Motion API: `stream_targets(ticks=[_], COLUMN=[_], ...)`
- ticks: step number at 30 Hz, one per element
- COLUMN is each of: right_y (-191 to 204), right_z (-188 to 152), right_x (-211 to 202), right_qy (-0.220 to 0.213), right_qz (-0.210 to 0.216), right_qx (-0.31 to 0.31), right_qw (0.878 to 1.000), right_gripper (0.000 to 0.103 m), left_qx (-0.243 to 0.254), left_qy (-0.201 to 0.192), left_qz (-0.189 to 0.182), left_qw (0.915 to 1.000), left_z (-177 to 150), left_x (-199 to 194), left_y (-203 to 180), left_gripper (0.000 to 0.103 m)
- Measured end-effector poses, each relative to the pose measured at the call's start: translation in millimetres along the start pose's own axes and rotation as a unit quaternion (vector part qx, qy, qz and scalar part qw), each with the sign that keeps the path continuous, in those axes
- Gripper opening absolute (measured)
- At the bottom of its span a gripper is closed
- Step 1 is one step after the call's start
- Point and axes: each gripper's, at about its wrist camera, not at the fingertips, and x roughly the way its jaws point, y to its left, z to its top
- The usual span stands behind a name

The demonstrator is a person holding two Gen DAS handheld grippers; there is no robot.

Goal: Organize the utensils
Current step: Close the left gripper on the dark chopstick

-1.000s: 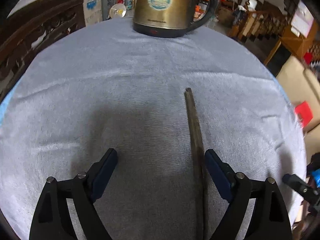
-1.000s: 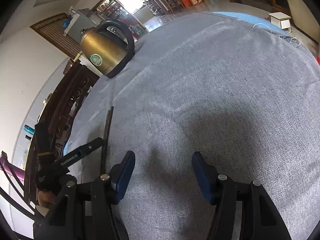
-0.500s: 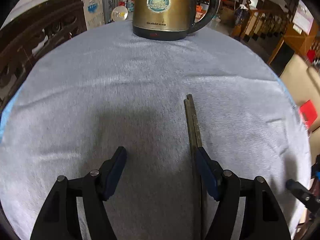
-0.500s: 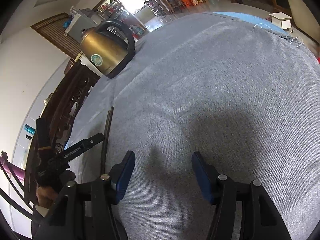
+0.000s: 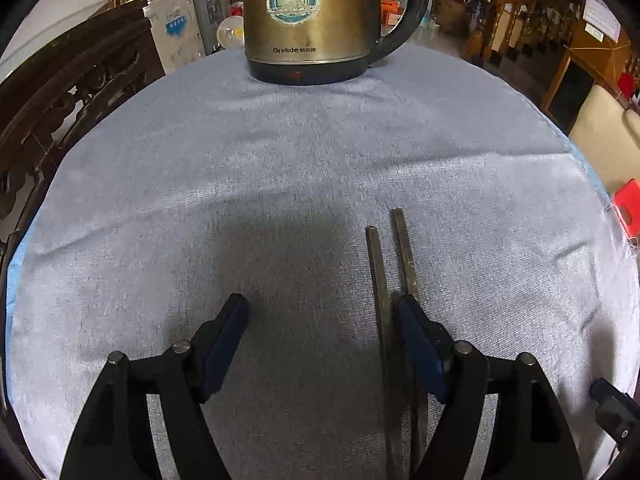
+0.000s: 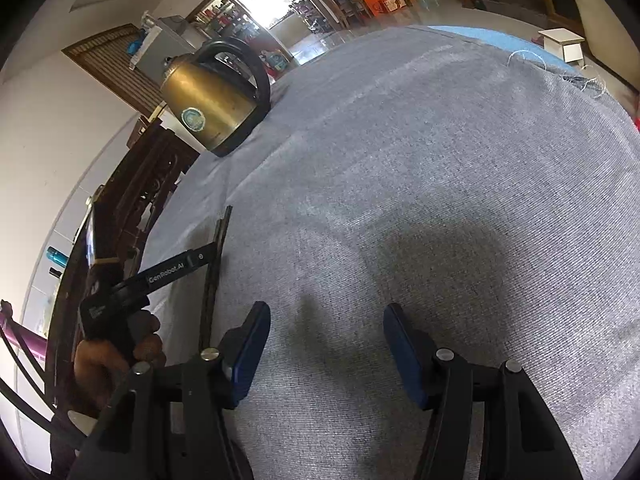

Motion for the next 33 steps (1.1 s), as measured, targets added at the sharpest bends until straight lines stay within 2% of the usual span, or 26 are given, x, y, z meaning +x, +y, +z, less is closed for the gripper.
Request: stream_targets(ticks=[1,2,3,4,8,11,13,15,18,22,23,25,26,27,32,33], right_y=[0.5,1.2,2.3,4.0,21.9,44.8,62.6,79.7,112.2,143.7,148.6,154.2,157.0,160.2,180.0,182.3], right_z=[0.5,1.0,1.8,2.4,9.6,22.5,36.1,48.2,63.7,77.1,78.0,81.1,82.4,82.7,79.6,78.7], right_x=[-0.5,-1.0,-1.2,-0.9,4.7,17.7,35.4,58.7,99.6,133.9,139.1,149.1,154.5,161.8,179.2,180.4], right_qy=[-0.001,-0.003,-0.005,-0.006,-0.015,-0.014,0.0,0.033,0.089,0.131,0.137,0.149,0.157,0.168,0.175,0.174], right_qz=[-0.001,-0.003,-0.005,-0.004,0.002,0.034,0.06,0.069,0.037,0.01,-0.001,-0.02,-0.026,-0.044,-0.1,-0.106], right_qx=[-0.002,-0.005,-0.01,-0.014,-0.055,-0.108,-0.146,-0.172,-0.213,-0.243,-0.25,-0.257,-0.257,-0.261,-0.289,-0.295], right_qw=[1.0,1.0,1.0,1.0,0.998,0.994,0.987,0.982,0.972,0.961,0.959,0.955,0.953,0.95,0.936,0.934], right_gripper=[0.062,0.062,0.062,0.062,0.06,0.06,0.06,0.06,0.056,0.048,0.047,0.047,0.046,0.042,0.036,0.028], left_qx=[0.001,0.003,0.002,-0.006,-0.039,-0.064,-0.07,-0.071,-0.073,-0.096,-0.097,-0.095,-0.092,-0.087,-0.077,-0.07], left_qy=[-0.007,-0.011,-0.01,-0.006,-0.001,-0.001,-0.001,0.004,0.015,0.033,0.036,0.042,0.041,0.04,0.035,0.031], left_qz=[-0.001,-0.001,-0.003,-0.009,-0.056,-0.08,-0.082,-0.09,-0.089,-0.099,-0.098,-0.099,-0.098,-0.094,-0.077,-0.073], left_qw=[1.0,0.9999,0.9999,0.9999,0.9977,0.9947,0.9941,0.9934,0.9932,0.9899,0.9898,0.9896,0.9901,0.9909,0.9934,0.9944], left_z=[-1.2,-1.9,-1.9,-2.2,-8.7,-16.0,-22.9,-26.1,-27.2,-22.1,-20.6,-18.9,-17.5,-15.4,-3.5,-3.0], left_x=[-3.5,-3.9,-5.4,-6.6,-12.4,-14.1,-18.5,-20.7,-23.9,-23.1,-22.0,-18.8,-18.3,-17.6,-10.5,-10.3], left_y=[2.8,6.6,9.7,16.1,37.5,50.6,56.1,61.1,66.1,75.1,76.3,75.2,72.2,69.0,61.6,60.2], left_gripper=[0.047,0.034,0.012,0.008,0.007,0.007,0.006,0.006,0.006,0.009,0.011,0.022,0.023,0.026,0.027,0.027])
